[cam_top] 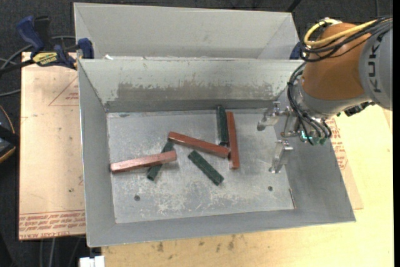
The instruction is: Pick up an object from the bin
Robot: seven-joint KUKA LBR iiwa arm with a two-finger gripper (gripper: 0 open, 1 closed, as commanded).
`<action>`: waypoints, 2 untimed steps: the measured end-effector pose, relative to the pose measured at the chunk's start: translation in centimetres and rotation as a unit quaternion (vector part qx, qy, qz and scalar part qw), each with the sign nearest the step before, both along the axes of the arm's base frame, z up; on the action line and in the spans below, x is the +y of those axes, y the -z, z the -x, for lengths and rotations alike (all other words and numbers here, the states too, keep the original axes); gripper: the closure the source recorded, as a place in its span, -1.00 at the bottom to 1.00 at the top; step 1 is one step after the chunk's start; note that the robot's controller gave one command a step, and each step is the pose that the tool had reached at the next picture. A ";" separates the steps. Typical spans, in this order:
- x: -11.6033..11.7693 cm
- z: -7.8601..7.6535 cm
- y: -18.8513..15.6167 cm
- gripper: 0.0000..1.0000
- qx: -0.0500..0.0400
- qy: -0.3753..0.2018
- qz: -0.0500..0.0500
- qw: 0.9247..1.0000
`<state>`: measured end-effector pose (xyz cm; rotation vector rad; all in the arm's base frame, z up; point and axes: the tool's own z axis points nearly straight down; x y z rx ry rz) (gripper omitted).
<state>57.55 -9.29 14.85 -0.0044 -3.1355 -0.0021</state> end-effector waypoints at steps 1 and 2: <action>0.0 -0.2 -0.4 -1.00 -0.004 -0.001 0.000 1.000; 2.5 -1.6 0.5 -1.00 -0.005 -0.023 0.001 1.000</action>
Offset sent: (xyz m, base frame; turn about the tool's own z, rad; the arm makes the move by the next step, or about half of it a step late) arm 0.0290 0.0567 -0.0162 -0.0975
